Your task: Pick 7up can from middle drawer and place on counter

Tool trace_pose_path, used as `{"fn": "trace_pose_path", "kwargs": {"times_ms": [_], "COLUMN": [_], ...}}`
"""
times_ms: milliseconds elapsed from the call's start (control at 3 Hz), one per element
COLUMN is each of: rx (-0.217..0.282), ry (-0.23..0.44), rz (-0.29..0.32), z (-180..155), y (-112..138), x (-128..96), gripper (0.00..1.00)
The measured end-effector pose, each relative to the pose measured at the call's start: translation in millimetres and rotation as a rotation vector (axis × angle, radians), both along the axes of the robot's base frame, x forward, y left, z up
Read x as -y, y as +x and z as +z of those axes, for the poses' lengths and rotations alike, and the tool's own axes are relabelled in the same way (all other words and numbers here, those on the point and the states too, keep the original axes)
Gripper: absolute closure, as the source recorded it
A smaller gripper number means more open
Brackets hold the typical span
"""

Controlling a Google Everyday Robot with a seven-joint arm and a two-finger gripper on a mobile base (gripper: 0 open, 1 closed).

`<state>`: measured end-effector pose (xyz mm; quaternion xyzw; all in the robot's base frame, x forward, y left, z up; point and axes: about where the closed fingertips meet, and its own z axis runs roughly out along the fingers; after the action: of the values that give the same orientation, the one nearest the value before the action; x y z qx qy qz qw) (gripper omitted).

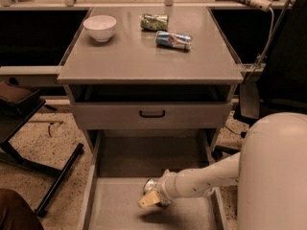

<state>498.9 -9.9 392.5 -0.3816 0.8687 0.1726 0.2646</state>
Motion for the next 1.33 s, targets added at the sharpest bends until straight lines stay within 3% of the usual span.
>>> {"fn": "trace_pose_path", "kwargs": {"times_ms": [1000, 1333], "rx": [-0.009, -0.01], "ry": [-0.066, -0.067], "rz": [-0.083, -0.088], "z": [-17.6, -16.7], "y": [25.0, 18.5], "x": [40.0, 55.0], "gripper": [0.0, 0.0]}}
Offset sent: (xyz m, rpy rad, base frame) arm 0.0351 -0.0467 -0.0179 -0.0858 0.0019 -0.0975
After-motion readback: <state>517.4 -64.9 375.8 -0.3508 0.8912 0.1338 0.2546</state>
